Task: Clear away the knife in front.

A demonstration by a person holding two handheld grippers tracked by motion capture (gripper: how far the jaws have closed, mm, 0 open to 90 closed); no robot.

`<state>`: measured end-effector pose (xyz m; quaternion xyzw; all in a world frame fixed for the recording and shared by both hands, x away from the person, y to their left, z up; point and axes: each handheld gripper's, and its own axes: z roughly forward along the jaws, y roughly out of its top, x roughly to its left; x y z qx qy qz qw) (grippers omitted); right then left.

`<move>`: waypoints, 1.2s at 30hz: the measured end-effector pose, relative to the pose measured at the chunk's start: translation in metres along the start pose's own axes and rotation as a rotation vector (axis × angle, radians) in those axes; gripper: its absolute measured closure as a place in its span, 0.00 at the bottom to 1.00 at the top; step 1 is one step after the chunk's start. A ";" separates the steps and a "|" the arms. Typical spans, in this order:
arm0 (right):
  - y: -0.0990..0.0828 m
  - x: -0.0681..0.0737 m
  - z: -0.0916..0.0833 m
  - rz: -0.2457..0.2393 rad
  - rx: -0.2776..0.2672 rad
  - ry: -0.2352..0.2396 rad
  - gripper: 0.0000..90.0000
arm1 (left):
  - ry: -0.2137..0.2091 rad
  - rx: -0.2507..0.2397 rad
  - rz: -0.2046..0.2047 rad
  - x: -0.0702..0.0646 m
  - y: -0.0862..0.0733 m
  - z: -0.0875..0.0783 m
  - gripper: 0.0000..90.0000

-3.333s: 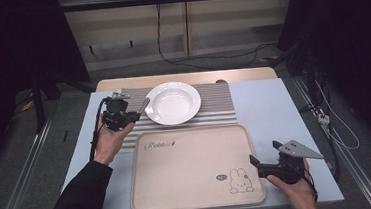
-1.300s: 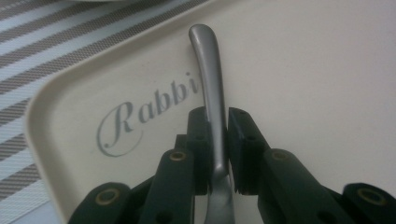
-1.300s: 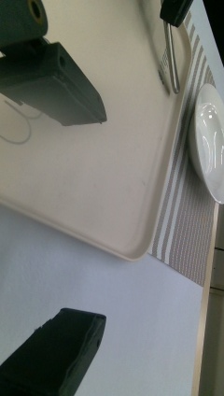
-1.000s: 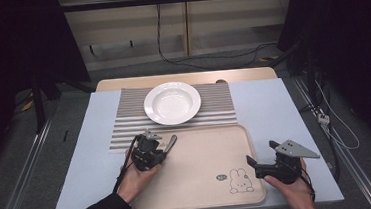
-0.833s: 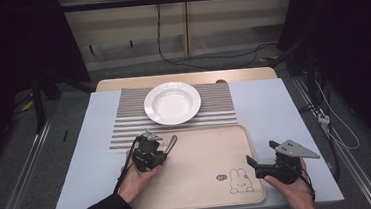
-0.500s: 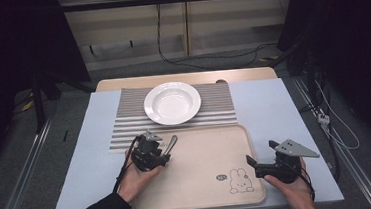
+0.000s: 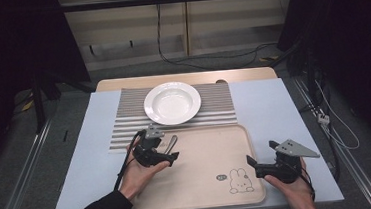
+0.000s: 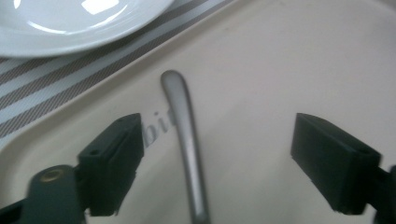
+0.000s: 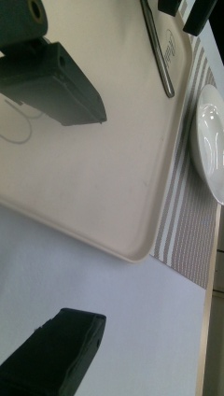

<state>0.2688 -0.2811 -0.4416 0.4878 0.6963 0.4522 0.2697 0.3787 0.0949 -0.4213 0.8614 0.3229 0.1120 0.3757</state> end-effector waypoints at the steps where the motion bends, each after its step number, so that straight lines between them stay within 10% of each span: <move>1: 0.000 0.000 0.000 0.001 0.001 -0.001 0.05 | 0.005 -0.001 0.017 -0.001 0.002 0.001 0.37; 9: 0.000 0.001 -0.002 -0.005 0.000 -0.006 0.05 | -0.039 0.072 0.058 -0.005 -0.001 0.018 0.99; 36: 0.000 0.001 -0.002 -0.003 0.000 -0.003 0.05 | 0.041 0.148 0.058 0.008 -0.006 0.020 1.00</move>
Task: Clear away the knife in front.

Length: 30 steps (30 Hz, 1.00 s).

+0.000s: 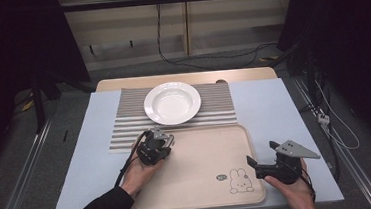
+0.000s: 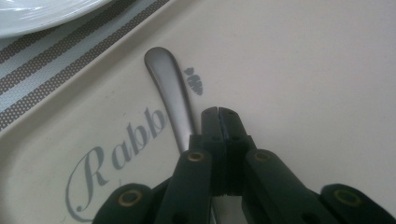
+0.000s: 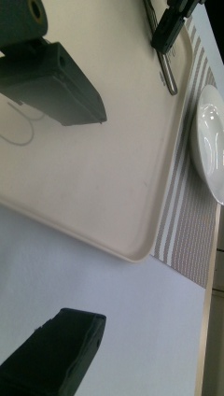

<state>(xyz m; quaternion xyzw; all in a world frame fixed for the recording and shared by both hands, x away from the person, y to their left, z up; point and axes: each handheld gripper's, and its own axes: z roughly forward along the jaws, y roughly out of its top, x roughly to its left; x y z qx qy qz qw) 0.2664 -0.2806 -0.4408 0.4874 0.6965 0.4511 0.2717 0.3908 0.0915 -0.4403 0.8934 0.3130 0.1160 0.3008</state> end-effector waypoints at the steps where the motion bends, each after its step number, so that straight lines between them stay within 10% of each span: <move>1: 0.000 0.000 0.000 0.002 0.000 0.000 0.05 | 0.000 0.003 0.000 0.001 0.000 0.000 1.00; 30: 0.000 0.000 0.000 0.001 0.001 -0.002 0.05 | 0.020 0.027 -0.048 0.015 -0.010 -0.010 1.00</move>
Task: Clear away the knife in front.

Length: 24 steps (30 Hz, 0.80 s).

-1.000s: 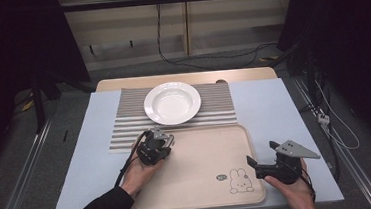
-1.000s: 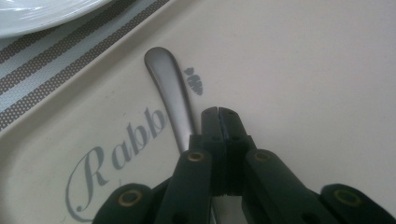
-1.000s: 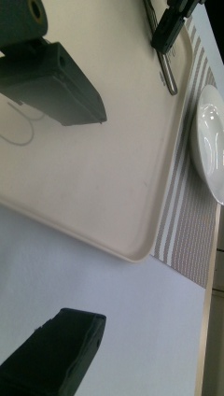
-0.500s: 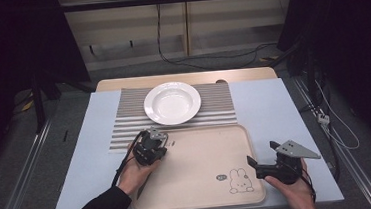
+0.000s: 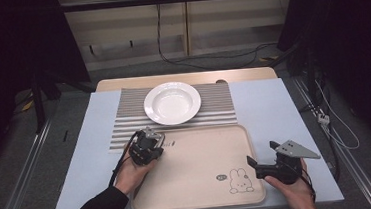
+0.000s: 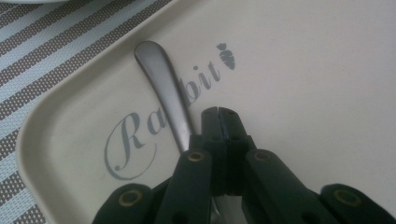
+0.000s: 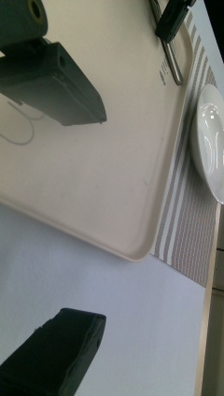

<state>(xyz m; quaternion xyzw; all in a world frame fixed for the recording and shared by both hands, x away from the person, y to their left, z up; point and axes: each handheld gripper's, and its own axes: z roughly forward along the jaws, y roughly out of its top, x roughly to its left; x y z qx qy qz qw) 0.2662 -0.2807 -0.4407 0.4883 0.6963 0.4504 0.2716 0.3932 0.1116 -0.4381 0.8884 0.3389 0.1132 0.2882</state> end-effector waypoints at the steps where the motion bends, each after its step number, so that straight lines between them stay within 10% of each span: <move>1: 0.000 0.000 0.000 0.001 0.001 0.000 0.05 | 0.002 0.005 -0.003 0.001 0.000 0.000 1.00; 24: 0.000 0.000 0.002 -0.003 0.000 -0.001 0.05 | -0.008 0.038 -0.054 0.015 -0.007 -0.009 1.00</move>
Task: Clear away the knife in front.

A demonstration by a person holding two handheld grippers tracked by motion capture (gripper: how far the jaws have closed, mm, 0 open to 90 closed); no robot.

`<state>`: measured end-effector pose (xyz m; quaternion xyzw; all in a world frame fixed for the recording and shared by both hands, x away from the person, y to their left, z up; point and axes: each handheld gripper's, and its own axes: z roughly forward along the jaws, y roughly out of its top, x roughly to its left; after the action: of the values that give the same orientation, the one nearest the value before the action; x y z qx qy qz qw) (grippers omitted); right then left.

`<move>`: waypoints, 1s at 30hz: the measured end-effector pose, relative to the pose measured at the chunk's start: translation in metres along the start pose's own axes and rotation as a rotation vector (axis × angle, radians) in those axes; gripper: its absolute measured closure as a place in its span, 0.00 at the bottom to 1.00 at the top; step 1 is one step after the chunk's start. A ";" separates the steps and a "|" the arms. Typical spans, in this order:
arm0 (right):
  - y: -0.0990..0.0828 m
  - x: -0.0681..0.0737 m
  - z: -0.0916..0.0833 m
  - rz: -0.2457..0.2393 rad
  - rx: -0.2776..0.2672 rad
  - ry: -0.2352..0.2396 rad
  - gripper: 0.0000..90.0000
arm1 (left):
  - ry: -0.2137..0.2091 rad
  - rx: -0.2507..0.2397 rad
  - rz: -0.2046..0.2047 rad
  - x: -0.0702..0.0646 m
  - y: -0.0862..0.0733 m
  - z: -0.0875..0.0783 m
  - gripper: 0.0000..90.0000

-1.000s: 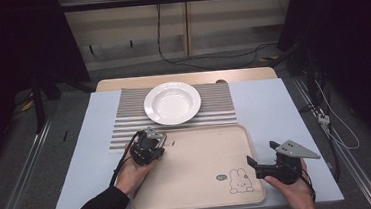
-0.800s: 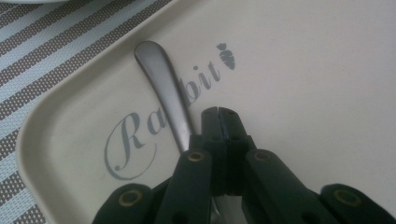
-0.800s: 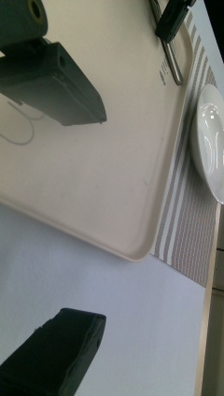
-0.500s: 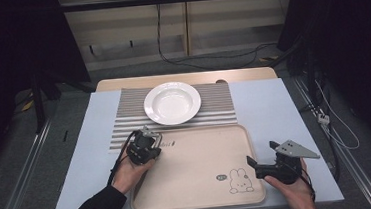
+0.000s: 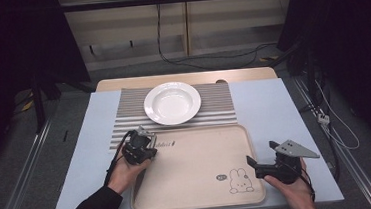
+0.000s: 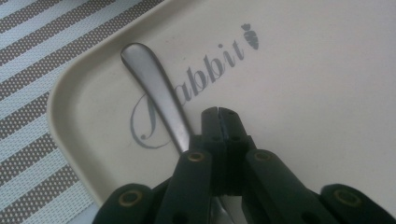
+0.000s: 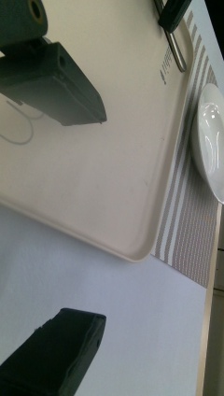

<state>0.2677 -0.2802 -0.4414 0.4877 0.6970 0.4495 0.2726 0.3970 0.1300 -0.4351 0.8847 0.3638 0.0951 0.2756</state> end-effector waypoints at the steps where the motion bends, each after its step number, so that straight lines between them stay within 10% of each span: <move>1: 0.000 0.000 0.000 0.000 0.001 0.000 0.05 | 0.009 0.003 -0.002 0.000 -0.001 -0.001 1.00; 21: 0.000 0.000 0.000 0.000 0.000 -0.001 0.05 | 0.019 -0.024 -0.030 0.008 -0.017 -0.011 1.00; 30: 0.000 0.000 0.000 0.004 -0.001 0.001 0.05 | 0.003 -0.202 0.005 0.000 -0.017 -0.031 0.75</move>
<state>0.2676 -0.2800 -0.4409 0.4889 0.6957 0.4508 0.2718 0.3756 0.1534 -0.4189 0.8531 0.3504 0.1334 0.3628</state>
